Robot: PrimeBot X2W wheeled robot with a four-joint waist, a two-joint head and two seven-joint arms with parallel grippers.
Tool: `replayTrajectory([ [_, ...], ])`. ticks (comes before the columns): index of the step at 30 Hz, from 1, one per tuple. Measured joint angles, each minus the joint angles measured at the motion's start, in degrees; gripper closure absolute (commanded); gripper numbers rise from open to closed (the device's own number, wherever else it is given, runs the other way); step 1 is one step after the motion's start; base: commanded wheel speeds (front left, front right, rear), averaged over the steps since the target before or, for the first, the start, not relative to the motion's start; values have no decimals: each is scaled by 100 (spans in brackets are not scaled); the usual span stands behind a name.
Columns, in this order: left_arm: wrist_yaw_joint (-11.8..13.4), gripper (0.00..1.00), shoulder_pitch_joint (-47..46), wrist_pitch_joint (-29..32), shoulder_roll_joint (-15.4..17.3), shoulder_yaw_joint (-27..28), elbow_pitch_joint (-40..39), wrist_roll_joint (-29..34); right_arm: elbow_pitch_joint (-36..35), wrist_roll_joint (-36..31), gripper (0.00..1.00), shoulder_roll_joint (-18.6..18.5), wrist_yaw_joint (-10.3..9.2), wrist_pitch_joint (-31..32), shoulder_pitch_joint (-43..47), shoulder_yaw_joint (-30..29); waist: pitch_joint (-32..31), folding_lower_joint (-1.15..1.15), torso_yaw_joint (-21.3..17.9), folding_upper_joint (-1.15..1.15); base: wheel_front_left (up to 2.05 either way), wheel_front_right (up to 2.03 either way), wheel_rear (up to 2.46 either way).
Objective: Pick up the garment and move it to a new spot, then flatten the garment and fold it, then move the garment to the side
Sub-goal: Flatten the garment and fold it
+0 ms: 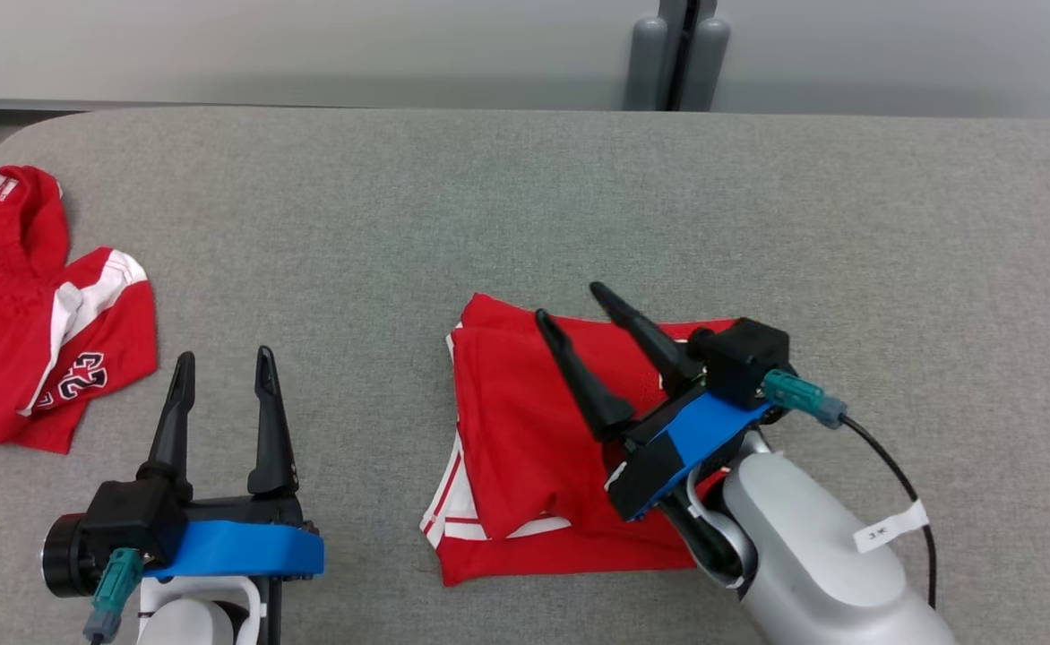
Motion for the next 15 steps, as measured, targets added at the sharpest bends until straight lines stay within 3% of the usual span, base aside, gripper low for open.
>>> replayTrajectory([
  [7, -9, 0, 117, 0, -1, 60, -8, 58, -332, -955, 0, -147, 0, -62, 410, -1328, -187, 0, -224, 0, 0, 0, 0],
  [15, -53, 0, 328, 0, -2, 180, 20, 164, -1043, -1500, 0, -314, -1, -69, 1269, -2575, -371, 0, -433, 0, 0, 0, 0],
])
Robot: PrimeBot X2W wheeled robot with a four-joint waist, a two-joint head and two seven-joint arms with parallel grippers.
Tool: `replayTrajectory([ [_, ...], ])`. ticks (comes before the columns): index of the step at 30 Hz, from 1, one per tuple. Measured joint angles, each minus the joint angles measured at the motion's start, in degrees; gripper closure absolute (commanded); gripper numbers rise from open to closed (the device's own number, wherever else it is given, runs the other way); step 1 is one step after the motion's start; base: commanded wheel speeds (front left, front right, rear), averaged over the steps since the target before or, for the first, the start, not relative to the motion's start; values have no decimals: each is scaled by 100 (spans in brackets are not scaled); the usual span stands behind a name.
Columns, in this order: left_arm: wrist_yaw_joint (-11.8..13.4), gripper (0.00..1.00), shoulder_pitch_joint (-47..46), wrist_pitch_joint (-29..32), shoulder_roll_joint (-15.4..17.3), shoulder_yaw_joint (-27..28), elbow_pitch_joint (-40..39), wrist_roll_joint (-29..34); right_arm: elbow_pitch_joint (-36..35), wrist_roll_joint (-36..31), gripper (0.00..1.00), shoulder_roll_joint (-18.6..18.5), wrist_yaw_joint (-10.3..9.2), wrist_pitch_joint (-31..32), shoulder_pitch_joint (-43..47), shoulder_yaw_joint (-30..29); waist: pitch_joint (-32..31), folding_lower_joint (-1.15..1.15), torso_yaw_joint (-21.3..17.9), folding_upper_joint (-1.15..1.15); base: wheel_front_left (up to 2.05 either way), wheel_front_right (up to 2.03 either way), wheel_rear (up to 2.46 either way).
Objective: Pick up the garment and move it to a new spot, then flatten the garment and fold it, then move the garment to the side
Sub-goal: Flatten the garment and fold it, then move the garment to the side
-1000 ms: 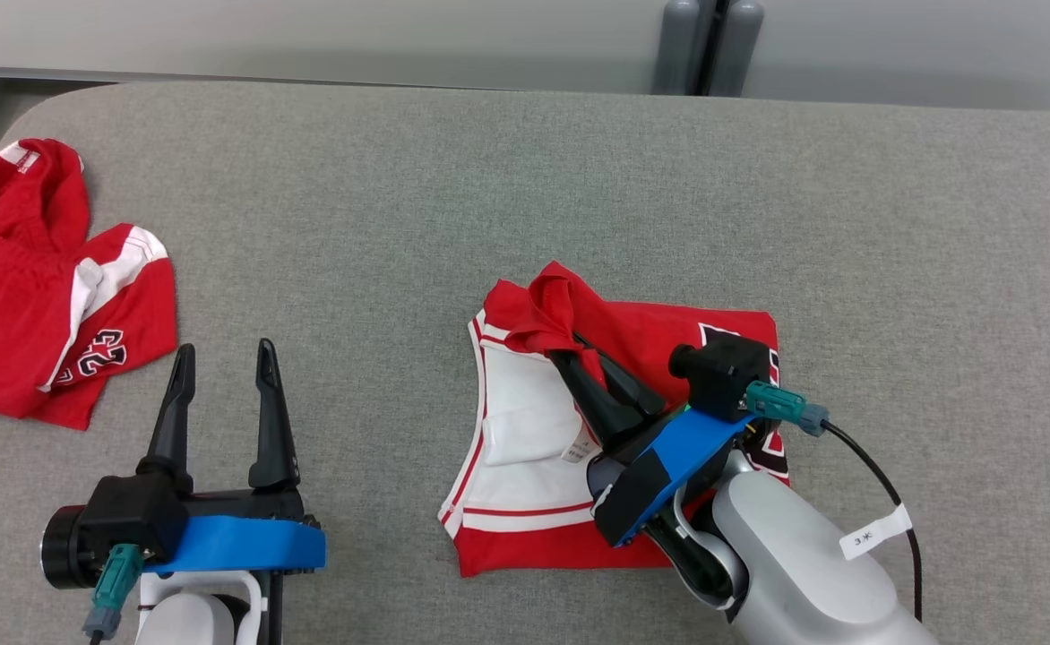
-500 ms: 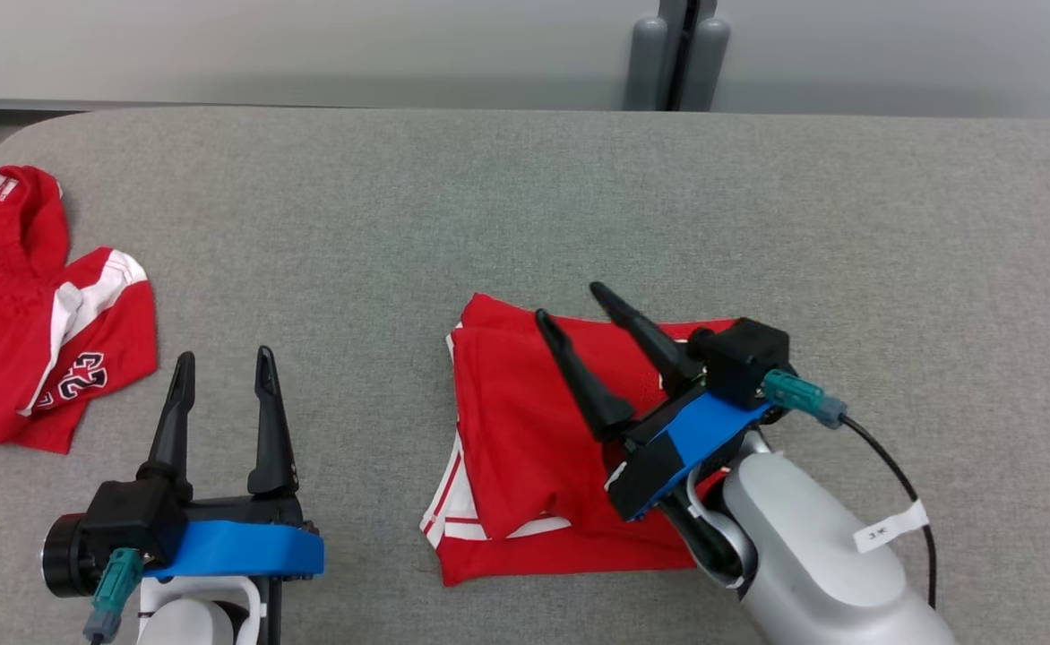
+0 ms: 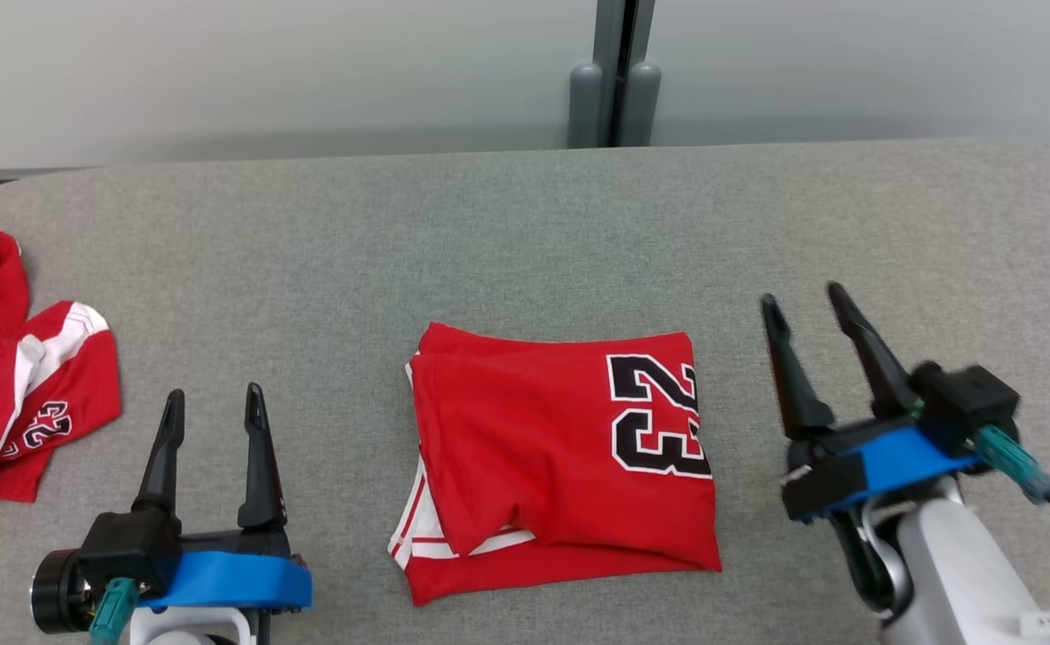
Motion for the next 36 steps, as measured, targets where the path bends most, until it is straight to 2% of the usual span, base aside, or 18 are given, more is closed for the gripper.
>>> replayTrajectory([
  [10, -56, 0, 129, 0, 0, 58, 111, 144, -571, -300, 0, 159, 1, 137, 1007, -870, -214, 0, -59, 0, 0, 0, 0],
  [17, -48, 0, 215, 0, 0, 41, 175, 176, -899, -438, 0, 253, 1, 337, 1431, -1050, -277, 0, -53, 0, 0, 0, 0],
  [25, -47, 0, 226, 0, 1, 1, 215, 237, -1018, -459, 0, 294, 0, 439, 1528, -1107, -316, 0, -14, 0, 0, 0, 0],
  [30, -252, 0, 225, 9, -2, -410, 335, -24, -1020, -408, 0, 302, 1, 461, 1536, -1105, -349, -1, 6, 0, 0, 0, 0],
  [36, -349, 0, 198, 312, -1, -1102, 447, -327, -985, -366, 0, 303, 0, 463, 1551, -1110, -366, -1, 8, 0, 0, 0, 0],
])
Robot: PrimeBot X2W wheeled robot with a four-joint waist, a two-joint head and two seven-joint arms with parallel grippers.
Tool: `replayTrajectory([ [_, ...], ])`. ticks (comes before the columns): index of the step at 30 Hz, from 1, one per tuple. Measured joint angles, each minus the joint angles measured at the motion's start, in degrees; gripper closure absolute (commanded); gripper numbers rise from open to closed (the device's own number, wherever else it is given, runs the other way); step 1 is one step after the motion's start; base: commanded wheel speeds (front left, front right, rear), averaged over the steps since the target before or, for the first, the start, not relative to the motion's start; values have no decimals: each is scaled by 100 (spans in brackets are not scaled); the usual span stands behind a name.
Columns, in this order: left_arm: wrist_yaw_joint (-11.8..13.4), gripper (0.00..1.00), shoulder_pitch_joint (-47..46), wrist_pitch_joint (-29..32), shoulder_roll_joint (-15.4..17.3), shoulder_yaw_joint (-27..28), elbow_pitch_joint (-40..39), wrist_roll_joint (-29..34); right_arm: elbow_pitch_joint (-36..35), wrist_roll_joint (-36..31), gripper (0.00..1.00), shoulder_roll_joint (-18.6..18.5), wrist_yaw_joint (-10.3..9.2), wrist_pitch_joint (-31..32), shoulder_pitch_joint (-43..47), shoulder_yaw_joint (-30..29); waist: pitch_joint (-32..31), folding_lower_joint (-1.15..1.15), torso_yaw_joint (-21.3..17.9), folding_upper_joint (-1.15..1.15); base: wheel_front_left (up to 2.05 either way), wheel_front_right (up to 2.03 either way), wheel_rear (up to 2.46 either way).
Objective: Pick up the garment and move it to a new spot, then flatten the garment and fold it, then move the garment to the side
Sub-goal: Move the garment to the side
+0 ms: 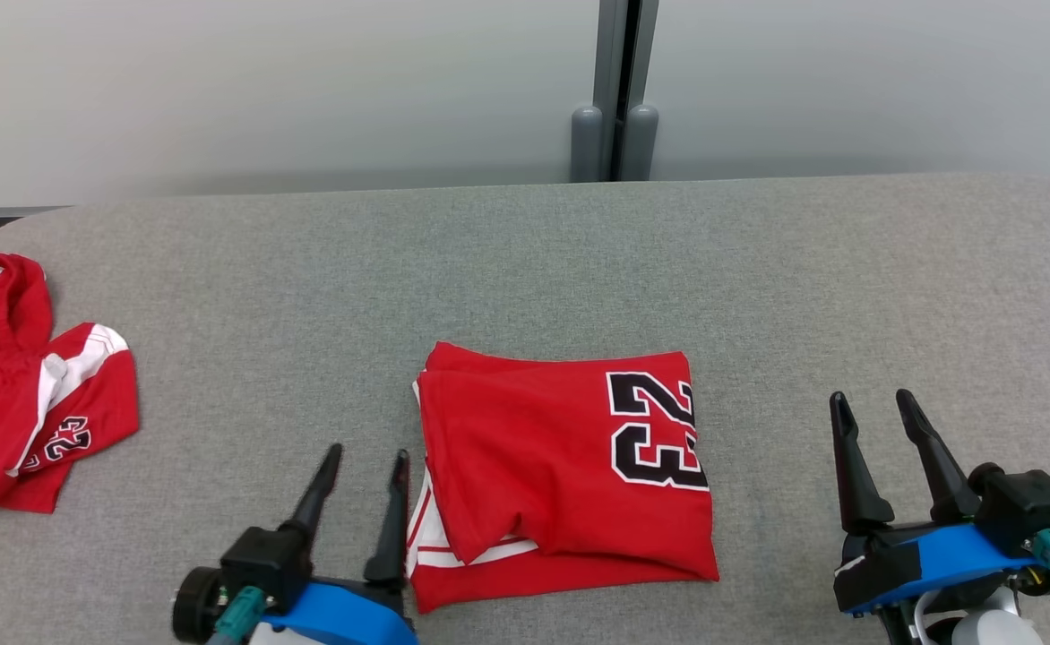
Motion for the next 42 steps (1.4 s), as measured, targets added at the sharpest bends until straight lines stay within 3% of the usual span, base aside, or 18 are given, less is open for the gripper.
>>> replayTrajectory([
  [12, -33, 0, 45, 725, 259, -1096, 158, -689, 82, 62, 0, 2, 1, -20, -4, -9, 58, 0, -68, 0, 0, 0, 0],
  [28, -34, 0, -88, 717, 307, -1574, 892, -1015, 216, 120, 0, 2, 0, -98, -80, 35, 187, 0, -109, 0, 0, 0, 0],
  [30, -34, 53, -153, 677, 301, -1628, 976, -1040, 230, 121, 0, 2, 1, -119, -88, 45, 195, 0, -111, 0, 0, 0, 0],
  [31, -34, 66, -178, 671, 302, -1649, 1034, -1051, 243, 123, 0, 2, 0, -130, -90, 51, 195, 0, -112, 0, 0, 0, 0],
  [32, -34, 100, -202, 638, 302, -1658, 1073, -1054, 248, 127, 0, 2, 1, -133, -91, 54, 196, 0, -113, 0, 0, 0, 0],
  [42, 29, 100, -354, 411, 424, -1658, 1209, -995, 341, 130, 0, 3, 0, -159, -92, 44, 201, 0, -66, 0, 0, 0, 0],
])
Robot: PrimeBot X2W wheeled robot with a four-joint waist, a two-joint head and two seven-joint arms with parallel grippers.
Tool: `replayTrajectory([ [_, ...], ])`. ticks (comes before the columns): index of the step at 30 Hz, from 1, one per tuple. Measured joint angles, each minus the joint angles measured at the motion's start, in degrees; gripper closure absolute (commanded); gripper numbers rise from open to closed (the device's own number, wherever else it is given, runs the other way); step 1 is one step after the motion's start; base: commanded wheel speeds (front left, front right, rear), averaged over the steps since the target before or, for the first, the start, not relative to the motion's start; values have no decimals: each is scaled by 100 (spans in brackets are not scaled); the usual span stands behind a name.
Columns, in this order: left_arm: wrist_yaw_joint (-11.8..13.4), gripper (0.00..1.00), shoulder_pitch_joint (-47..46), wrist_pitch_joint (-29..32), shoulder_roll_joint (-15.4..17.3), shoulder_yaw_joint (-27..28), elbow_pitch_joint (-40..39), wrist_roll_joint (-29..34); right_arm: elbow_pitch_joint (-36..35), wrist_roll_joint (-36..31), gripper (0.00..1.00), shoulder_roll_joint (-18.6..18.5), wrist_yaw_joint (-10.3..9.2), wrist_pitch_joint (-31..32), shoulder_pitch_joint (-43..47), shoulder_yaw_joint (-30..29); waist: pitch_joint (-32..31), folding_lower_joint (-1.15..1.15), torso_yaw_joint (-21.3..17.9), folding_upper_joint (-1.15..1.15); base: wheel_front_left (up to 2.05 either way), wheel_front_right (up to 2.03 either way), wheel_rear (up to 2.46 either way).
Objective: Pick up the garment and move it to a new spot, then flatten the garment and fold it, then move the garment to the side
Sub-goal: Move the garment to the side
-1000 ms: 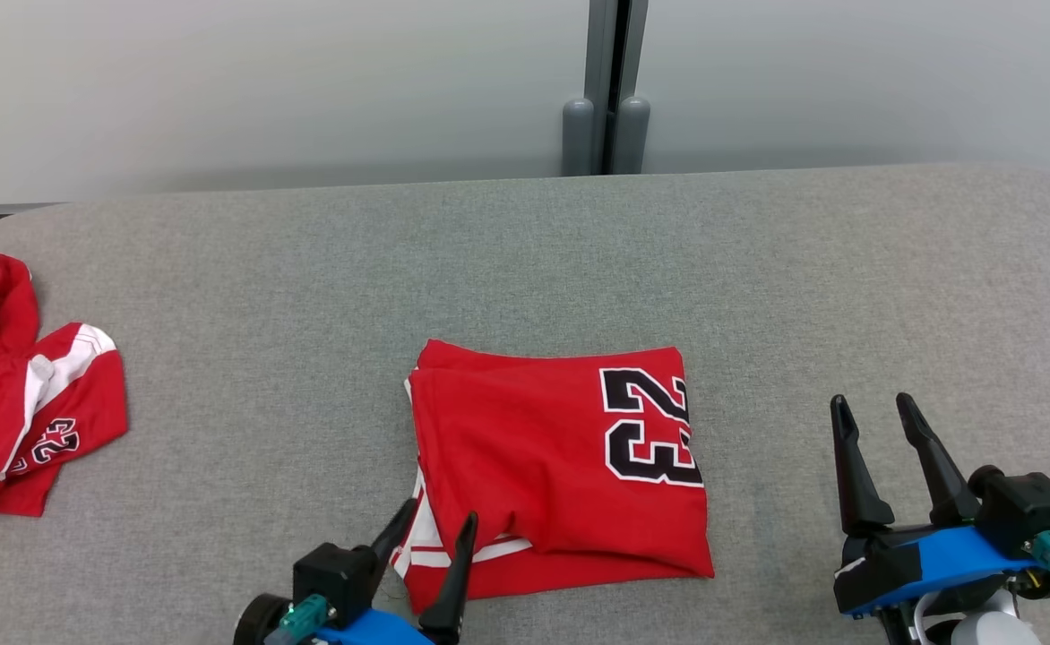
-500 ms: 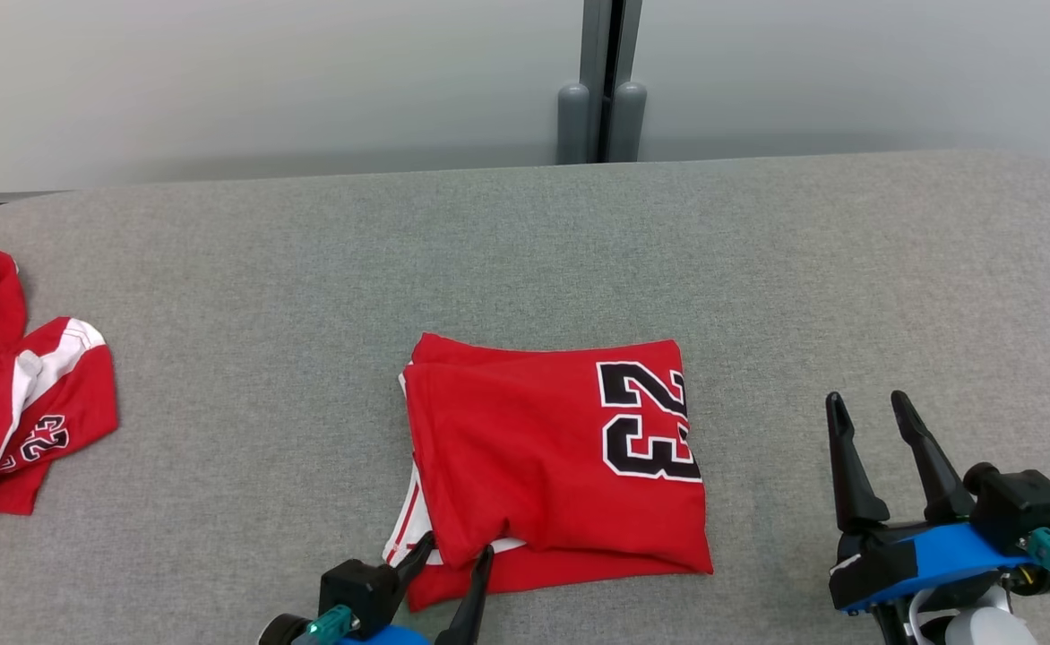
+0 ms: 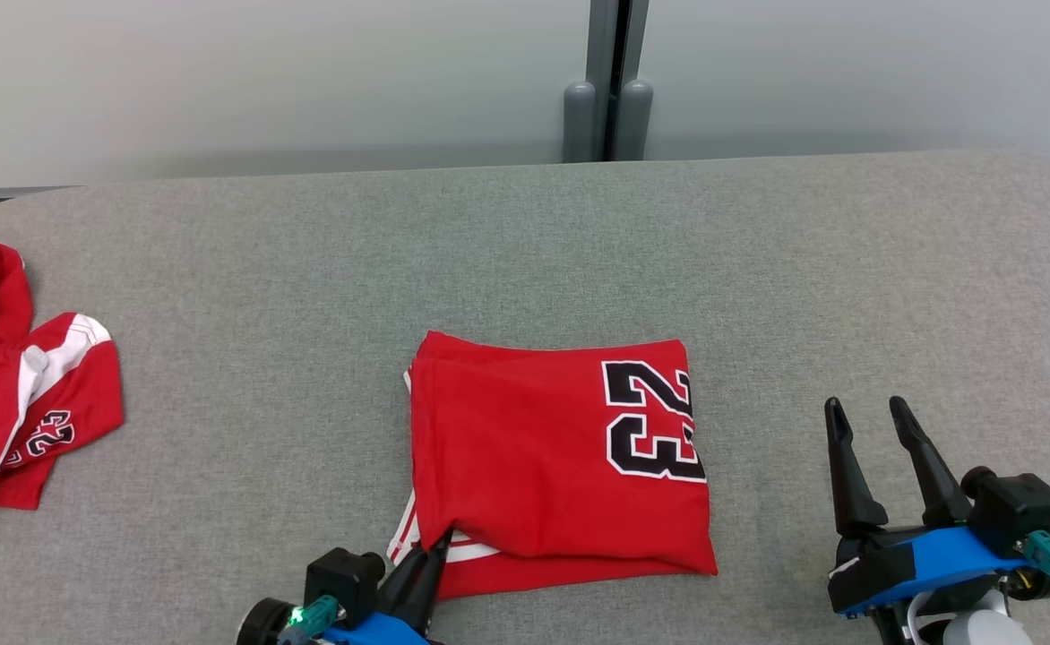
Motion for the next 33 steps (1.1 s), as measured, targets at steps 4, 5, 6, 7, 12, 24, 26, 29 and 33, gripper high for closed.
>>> replayTrajectory([
  [4, 108, 100, 1, -7, 134, 24, -111, 47, 36, 8, 0, 0, 1, -20, -1, -19, 11, 0, 29, 0, 0, 0, 0],
  [5, 131, 100, 1, -2, 176, 32, -149, 53, 46, 10, 0, 0, 1, -26, -1, -24, 14, 0, 34, 0, 0, 0, 0],
  [6, 142, 100, 3, 11, 208, 42, -183, 53, 56, 14, 0, 0, 1, -26, -2, -30, 16, 0, 38, 0, 0, 0, 0],
  [7, 148, 100, 8, 20, 226, 47, -215, 51, 65, 15, 0, 0, 0, -27, -3, -33, 19, 0, 41, 0, 0, 0, 0],
  [12, 176, 61, 163, 170, 292, 46, -307, -27, 149, 32, 0, 0, 1, -52, -27, -24, 31, 0, 34, 0, 0, 0, 0],
  [24, 522, 0, 333, -230, 489, 298, -606, -48, 244, -4, 0, 1, 1, -80, -25, -88, -131, 0, 151, 0, 0, 0, 0],
  [26, 592, 0, 333, -304, 552, 408, -661, -52, 241, -14, 0, 2, 1, -78, -25, -99, -160, 0, 171, 0, 0, 0, 0],
  [29, 686, 0, 335, -424, 604, 552, -746, -60, 225, -23, 0, 1, 1, -75, -24, -98, -200, 0, 187, 0, 0, 0, 0],
  [33, 821, 0, 329, -603, 692, 765, -921, -58, 203, -30, 0, 1, 1, -74, -19, -81, -253, 0, 188, 0, 0, 0, 0],
])
